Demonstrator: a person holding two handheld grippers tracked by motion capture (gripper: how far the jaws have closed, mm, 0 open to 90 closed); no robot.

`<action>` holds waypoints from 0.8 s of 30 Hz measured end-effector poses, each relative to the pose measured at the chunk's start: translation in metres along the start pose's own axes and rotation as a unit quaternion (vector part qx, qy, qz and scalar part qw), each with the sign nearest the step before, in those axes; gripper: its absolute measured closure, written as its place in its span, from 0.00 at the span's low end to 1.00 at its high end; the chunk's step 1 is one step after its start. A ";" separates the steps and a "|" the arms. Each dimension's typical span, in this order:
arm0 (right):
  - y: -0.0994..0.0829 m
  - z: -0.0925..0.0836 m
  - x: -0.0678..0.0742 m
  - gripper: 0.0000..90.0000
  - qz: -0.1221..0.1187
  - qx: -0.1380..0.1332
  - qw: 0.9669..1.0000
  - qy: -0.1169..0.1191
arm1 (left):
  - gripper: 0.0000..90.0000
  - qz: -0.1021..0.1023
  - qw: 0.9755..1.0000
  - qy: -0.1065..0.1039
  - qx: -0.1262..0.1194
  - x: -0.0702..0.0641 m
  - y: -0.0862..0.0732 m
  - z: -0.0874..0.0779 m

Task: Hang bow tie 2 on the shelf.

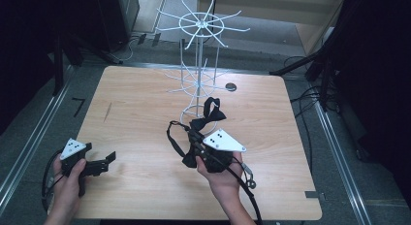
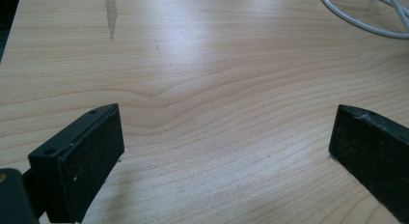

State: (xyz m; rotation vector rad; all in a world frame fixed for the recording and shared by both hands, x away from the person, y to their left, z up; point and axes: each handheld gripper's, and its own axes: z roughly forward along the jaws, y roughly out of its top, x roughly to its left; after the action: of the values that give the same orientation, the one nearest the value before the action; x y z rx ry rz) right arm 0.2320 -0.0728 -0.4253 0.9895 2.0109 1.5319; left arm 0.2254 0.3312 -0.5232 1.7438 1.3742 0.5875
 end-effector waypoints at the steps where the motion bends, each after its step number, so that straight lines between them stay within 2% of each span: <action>1: 0.000 0.000 0.000 0.99 0.000 0.000 1.000 0.000 | 0.00 0.000 1.000 0.000 0.000 0.000 0.000 0.000; 24: 0.028 -0.007 -0.001 0.99 -0.005 -0.038 0.999 -0.009 | 0.00 0.002 1.000 0.000 -0.001 0.000 0.000 0.000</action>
State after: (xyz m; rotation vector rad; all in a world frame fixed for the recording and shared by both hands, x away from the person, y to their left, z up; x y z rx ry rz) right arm 0.2360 -0.0742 -0.3969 0.9593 1.9273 1.5764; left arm 0.2252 0.3309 -0.5232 1.7455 1.3695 0.5916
